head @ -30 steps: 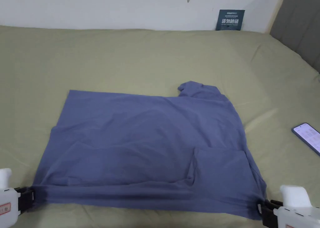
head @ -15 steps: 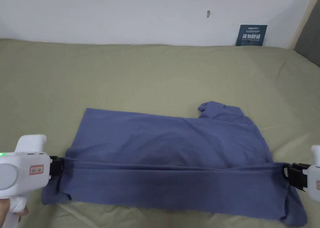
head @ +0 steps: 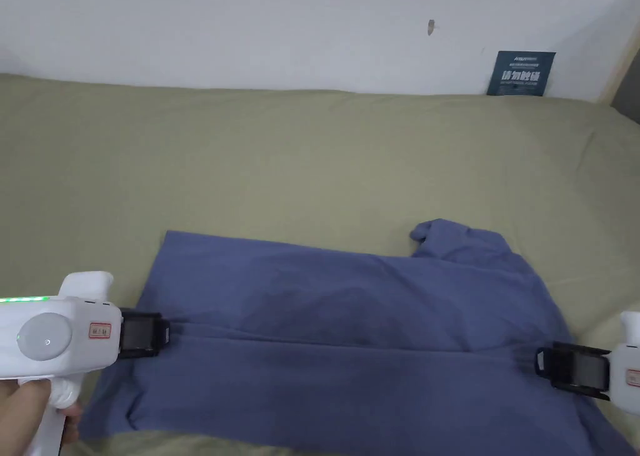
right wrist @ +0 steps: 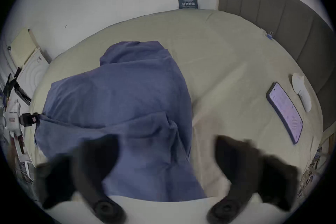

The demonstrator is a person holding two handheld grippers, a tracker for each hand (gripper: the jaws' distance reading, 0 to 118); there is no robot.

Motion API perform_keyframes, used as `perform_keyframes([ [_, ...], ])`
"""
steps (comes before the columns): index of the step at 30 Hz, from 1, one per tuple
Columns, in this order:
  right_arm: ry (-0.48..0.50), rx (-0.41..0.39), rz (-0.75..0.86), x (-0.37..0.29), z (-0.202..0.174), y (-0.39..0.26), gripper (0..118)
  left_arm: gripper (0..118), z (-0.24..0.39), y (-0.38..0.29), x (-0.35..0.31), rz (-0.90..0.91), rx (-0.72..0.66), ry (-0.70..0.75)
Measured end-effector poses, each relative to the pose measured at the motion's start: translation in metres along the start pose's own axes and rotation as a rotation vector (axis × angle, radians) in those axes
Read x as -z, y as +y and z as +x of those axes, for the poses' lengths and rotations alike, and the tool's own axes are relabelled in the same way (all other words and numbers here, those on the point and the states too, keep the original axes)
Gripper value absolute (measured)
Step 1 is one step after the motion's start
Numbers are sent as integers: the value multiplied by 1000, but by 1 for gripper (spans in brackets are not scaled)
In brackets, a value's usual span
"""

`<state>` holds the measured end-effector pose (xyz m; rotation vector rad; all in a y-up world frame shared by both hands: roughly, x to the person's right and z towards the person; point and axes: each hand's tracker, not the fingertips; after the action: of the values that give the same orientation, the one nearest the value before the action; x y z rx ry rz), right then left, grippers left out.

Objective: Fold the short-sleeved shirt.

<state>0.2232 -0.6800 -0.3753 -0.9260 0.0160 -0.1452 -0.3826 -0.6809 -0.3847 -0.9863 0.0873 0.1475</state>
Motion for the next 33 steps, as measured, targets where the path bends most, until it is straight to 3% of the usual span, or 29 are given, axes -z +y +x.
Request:
perform_keyframes([
  [1,3,-6,14,-10,0,-6,116,104,-6,-7,-11,8,-5,-5],
  [5,-23,-53,47,-52,1,-30,111,100,-25,-33,-49,16,-39,-6],
  [6,-22,-51,75,-62,1,-37,94,94,-27,-41,-56,20,-55,-26],
  [7,-24,-39,80,-69,2,-45,44,71,-28,-52,-65,48,-63,-18],
  [8,-39,-35,79,-73,1,-52,0,35,-32,-57,-76,64,-52,9],
  [9,-53,-26,92,-77,-2,-59,0,0,-32,-64,-79,77,-46,38],
  [11,4,-39,63,-87,0,-68,0,0,-33,-79,-92,40,-52,-8],
  [14,-20,-48,82,-92,-4,-85,0,1,-39,-82,-77,23,-59,-34],
  [15,-18,-46,79,-92,-4,-87,0,13,-36,-83,-74,11,-37,-8],
  [17,-3,-21,64,-90,-1,-89,0,98,-36,-79,-60,-1,-34,-15],
  [18,-6,-16,62,-89,-1,-91,0,114,-32,-79,-50,-24,-46,-17],
  [22,3,-19,38,-85,-1,-93,0,112,-25,-72,-22,-48,-34,16],
  [26,-6,-23,26,-76,9,-92,0,106,-15,-70,-14,-53,26,58],
  [27,-10,-27,28,-75,9,-90,0,98,-15,-69,-16,-51,27,29],
  [29,-13,-45,29,-74,9,-87,0,21,-8,-71,-26,-13,35,20],
  [30,-10,-54,32,-72,9,-85,0,8,-8,-68,-27,-33,36,-32],
  [31,-10,-60,33,-71,10,-83,13,8,-7,-66,-26,-36,28,-12],
  [32,-5,-65,22,-66,11,-80,49,8,0,-69,-32,-37,32,-4],
  [33,6,-72,-9,-61,9,-78,93,8,2,-70,-35,-35,35,-3],
])
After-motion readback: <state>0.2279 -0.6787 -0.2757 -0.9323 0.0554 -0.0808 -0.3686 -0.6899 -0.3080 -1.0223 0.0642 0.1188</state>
